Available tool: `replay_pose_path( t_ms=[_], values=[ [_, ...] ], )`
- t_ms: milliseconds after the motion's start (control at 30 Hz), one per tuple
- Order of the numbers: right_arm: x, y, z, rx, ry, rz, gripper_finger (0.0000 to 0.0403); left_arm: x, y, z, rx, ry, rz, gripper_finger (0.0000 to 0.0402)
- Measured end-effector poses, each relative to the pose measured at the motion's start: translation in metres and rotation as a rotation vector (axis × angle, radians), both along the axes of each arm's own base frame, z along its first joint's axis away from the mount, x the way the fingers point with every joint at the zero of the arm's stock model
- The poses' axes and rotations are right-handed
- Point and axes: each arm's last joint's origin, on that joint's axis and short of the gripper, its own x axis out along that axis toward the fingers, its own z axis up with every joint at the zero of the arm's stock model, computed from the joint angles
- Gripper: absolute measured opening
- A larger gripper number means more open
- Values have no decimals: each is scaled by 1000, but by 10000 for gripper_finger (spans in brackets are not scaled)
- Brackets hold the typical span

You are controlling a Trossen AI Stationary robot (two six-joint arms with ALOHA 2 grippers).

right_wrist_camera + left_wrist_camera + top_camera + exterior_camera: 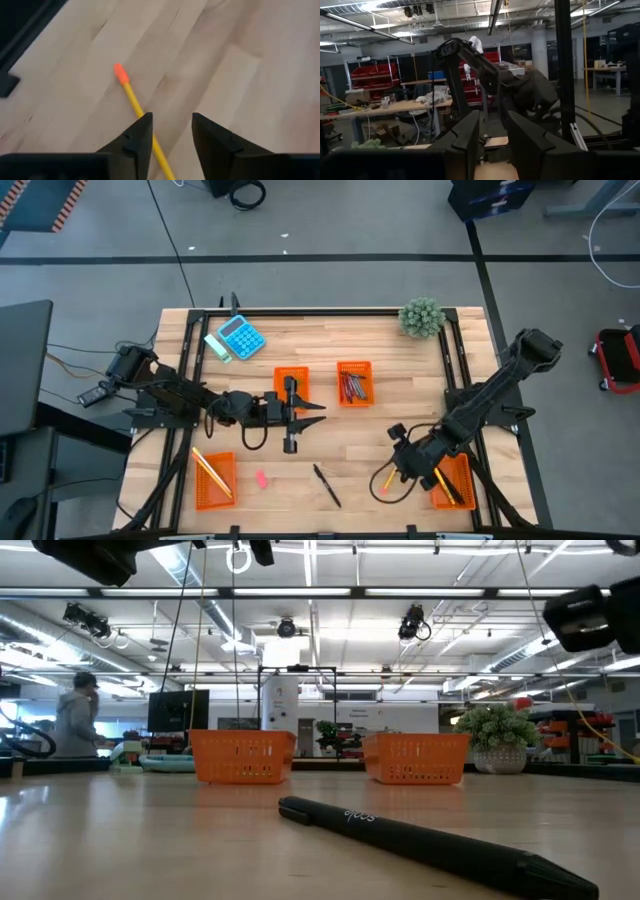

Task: Sort crayons/erasers/pens/pencils in bins
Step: Put the yellow pencil into the bottom left orange bin

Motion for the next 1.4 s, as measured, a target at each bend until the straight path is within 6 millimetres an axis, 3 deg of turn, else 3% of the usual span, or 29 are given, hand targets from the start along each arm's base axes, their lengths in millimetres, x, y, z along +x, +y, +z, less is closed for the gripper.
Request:
replay_pose_path(
  t_ms=[333,467,867,1133,1400],
  values=[
    [15,27,-44,-119,191,55,153,0,-1,-1,-4,7,-5,107],
    [17,29,-43,-149,238,47,150,0,-2,-1,-4,7,-9,107],
    [0,37,4,0,177,-30,149,0,-2,-1,-4,8,-9,104],
    [-19,66,-26,-42,262,22,149,0,-2,-1,-4,8,-9,101],
    [-11,66,-35,-56,241,-25,149,0,-2,-1,-4,8,-9,100]
  ],
)
